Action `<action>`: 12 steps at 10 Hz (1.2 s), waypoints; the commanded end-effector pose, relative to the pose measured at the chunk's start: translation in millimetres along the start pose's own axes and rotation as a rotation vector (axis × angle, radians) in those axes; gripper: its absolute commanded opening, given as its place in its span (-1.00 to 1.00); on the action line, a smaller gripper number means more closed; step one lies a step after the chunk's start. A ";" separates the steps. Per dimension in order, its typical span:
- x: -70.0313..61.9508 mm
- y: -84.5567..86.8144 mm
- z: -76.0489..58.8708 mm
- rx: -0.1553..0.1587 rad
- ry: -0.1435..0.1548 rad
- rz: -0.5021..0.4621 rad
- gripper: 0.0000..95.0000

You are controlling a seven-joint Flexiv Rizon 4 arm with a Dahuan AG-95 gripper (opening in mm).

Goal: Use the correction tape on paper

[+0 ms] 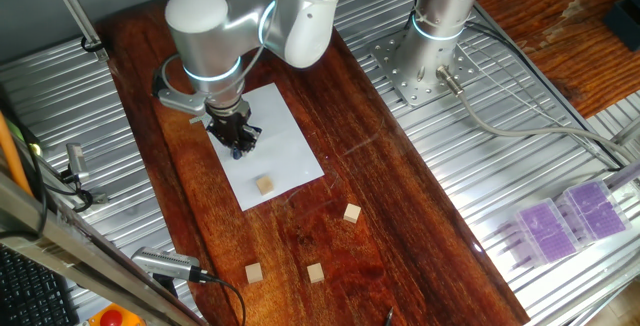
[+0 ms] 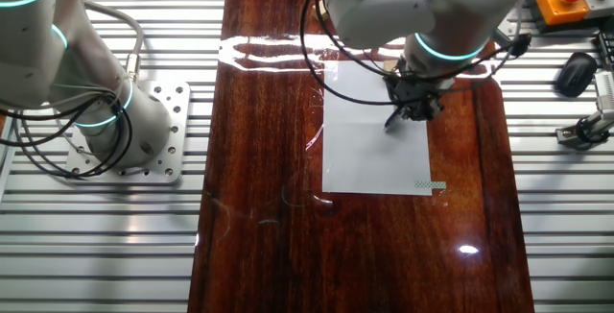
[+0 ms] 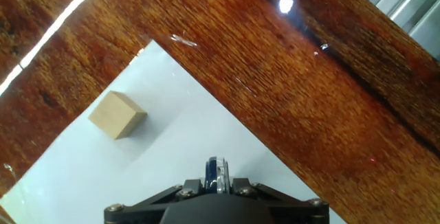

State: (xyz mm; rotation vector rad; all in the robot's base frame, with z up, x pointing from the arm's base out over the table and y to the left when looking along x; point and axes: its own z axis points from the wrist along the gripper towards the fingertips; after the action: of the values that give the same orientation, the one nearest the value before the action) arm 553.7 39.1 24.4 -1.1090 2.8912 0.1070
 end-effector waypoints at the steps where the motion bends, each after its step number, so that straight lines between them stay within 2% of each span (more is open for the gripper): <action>1: -4.9 -0.5 -1.3 -0.004 0.002 -0.005 -1.00; 2: -7.4 -1.8 -5.7 -0.010 0.003 -0.006 -1.00; 4: -9.1 -2.2 -6.1 -0.015 -0.004 -0.004 -1.00; 6: -8.9 -2.2 -6.3 -0.011 0.013 -0.010 -1.00; 8: -6.5 -2.0 -6.8 -0.010 0.016 -0.013 -1.00; 12: 10.5 -2.3 -10.8 -0.008 0.016 -0.028 -1.00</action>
State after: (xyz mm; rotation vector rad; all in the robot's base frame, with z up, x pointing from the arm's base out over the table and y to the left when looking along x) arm 544.5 28.5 33.9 -1.1575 2.8892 0.1098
